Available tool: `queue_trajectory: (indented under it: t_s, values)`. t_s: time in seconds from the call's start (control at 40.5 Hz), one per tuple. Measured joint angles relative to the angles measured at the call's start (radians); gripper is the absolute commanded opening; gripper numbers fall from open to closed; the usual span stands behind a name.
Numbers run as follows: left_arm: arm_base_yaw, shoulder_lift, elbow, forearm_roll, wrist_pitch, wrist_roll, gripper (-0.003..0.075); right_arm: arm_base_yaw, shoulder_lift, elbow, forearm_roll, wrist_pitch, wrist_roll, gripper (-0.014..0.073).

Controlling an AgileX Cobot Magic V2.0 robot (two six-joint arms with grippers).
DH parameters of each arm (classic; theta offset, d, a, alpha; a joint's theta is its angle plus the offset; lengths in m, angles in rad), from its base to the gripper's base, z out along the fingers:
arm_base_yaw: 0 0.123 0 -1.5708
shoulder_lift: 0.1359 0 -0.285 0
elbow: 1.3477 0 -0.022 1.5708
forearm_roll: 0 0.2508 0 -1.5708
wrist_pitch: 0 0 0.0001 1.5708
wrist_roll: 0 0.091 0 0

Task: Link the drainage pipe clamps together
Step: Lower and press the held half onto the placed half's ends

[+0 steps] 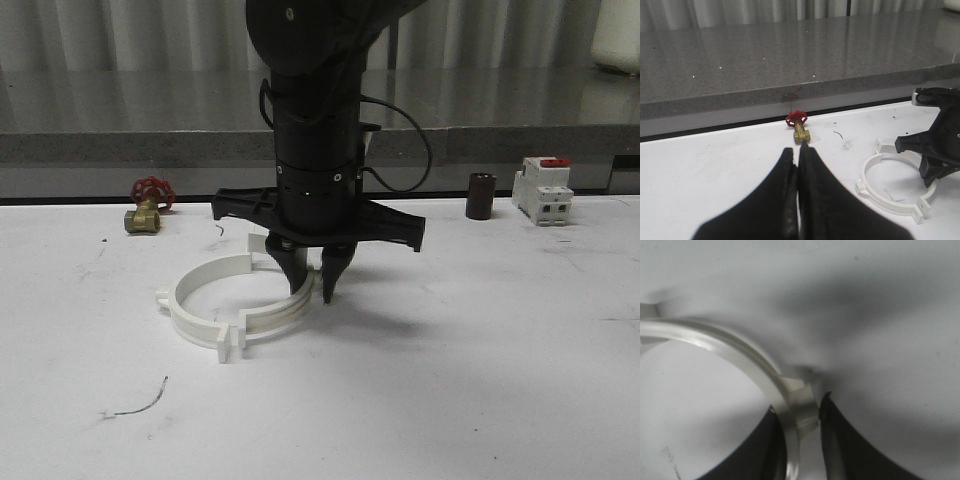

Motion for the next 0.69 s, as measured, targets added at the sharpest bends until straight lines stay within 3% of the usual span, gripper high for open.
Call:
queue_trajectory:
  t_s: [0.692]
  values:
    - [0.000,0.000,0.000,0.000,0.000,0.000,-0.0020,0.004,0.011,-0.002,0.002,-0.001,0.002,0.0037]
